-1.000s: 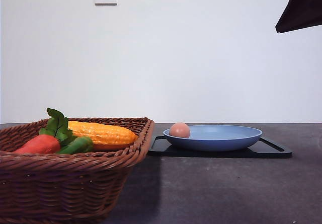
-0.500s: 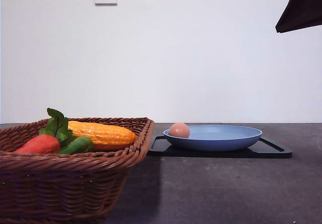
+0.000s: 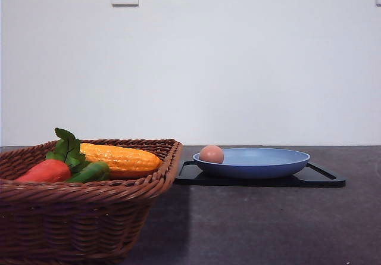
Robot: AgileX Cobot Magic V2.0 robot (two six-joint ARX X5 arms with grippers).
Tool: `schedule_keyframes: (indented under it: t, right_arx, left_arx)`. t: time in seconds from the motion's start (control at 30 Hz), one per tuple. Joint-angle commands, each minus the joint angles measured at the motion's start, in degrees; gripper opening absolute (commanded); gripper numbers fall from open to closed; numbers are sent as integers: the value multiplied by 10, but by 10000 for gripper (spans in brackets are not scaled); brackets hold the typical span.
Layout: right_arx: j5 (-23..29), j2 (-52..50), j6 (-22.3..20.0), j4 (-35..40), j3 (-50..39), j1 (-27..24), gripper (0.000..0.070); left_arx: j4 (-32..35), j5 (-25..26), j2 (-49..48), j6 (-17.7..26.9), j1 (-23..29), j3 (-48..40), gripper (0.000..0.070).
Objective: Transfer egg from basket to plate and serve
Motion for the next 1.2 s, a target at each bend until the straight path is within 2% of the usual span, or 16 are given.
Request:
schedule_keyframes:
  t: [0.0, 0.17, 0.3, 0.47, 0.7, 1.17]
  right_arx:
    - [-32, -30, -9, 0, -29, -38, 0]
    - [-77, -117, -5, 2, -128, -98, 0]
    - [-108, -165, -5, 16, -189, -102, 0]
    - [-111, -203, -2, 22, -238, -102, 0]
    - [-112, -202, 15, -18, -244, -100, 0]
    - [-106, -202, 14, -5, -244, -101, 0]
  left_arx:
    - [-10, 0, -1, -1, 1, -13, 0]
    - [-10, 0, -1, -1, 1, -13, 0]
    - [-10, 0, -1, -1, 1, -13, 0]
    - [-10, 0, -1, -1, 1, -13, 0]
    - [-10, 0, -1, -1, 1, -13, 0]
    - [-10, 0, -1, -1, 1, -13, 0]
